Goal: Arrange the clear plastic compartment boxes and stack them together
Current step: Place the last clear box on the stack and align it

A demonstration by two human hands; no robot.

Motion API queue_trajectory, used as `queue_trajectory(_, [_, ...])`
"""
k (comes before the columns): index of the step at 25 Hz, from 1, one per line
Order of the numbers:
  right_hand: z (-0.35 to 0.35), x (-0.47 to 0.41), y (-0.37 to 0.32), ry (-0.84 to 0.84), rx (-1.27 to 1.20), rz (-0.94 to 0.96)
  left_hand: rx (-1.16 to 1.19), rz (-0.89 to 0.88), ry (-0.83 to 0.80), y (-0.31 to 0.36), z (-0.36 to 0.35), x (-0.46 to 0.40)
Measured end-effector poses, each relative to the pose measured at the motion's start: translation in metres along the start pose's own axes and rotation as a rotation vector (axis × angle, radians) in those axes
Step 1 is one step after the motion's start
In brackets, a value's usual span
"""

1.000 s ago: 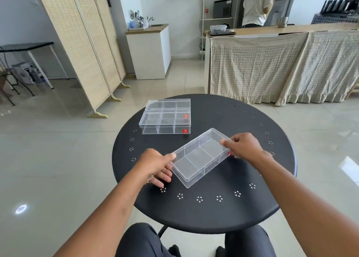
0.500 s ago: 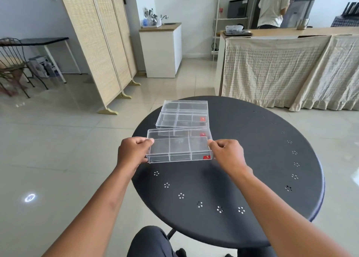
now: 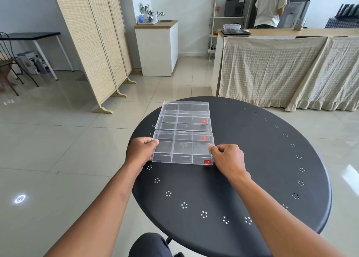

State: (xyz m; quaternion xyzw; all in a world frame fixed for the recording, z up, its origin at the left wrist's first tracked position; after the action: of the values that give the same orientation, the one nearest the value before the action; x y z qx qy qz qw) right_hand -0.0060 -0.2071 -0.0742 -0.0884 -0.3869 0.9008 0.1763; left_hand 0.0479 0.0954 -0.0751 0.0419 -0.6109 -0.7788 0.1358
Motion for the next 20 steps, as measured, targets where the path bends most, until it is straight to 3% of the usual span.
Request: queue_trajectory(20, [0.0017,-0.0039,-0.0036,-0.023,-0.015,0.010,-0.069,-0.054,0.047,0.0039,0.0016,0.0030])
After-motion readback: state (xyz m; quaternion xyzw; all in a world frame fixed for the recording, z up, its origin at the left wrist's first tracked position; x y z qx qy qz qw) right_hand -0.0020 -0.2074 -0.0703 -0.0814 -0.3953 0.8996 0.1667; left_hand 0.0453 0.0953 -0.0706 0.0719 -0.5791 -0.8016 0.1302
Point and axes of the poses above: each hand's wrist, its own x-axis away from the middle knuckle, its own z-axis out of the back of the hand, y = z × x, the point moved 7 cm from there along -x, towards the middle knuckle, and after that the axes turned 8 degrees about x, right-handed, at the moved point
